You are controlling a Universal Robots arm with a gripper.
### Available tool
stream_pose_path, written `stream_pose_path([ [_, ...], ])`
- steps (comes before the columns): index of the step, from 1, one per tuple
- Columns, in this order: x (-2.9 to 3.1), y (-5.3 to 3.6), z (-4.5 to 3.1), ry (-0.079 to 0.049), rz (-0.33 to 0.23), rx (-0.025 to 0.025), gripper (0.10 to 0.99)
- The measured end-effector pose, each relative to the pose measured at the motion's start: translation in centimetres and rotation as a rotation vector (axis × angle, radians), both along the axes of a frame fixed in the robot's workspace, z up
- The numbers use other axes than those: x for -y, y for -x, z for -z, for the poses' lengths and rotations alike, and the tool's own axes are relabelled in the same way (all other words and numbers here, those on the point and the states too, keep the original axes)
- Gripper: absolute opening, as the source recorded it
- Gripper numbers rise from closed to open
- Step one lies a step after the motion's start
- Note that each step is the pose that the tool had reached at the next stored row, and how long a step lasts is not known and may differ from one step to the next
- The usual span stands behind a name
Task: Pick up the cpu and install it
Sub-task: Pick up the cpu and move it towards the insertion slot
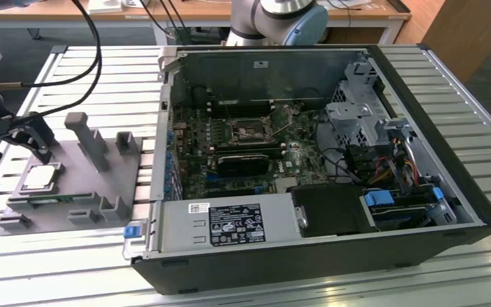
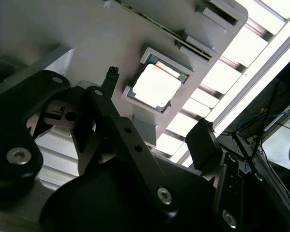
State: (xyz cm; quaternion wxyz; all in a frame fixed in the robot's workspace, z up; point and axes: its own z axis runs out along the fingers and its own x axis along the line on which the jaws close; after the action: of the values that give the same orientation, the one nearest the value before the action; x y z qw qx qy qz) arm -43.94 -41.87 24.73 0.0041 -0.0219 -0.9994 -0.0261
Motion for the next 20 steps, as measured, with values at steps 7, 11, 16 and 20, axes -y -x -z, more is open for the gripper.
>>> stream_pose_path([
  [7, 0.01, -0.01, 0.56, 0.0, 0.0, -0.0064, 0.839],
  [11, 0.01, -0.01, 0.88, 0.0, 0.0, -0.0078, 0.839],
  [16, 0.01, 0.0, 1.6, 0.0, 0.0, -0.0098, 0.839],
  [20, 0.0, 0.0, 2.3, 0.0, 0.006, -0.0125, 0.839],
])
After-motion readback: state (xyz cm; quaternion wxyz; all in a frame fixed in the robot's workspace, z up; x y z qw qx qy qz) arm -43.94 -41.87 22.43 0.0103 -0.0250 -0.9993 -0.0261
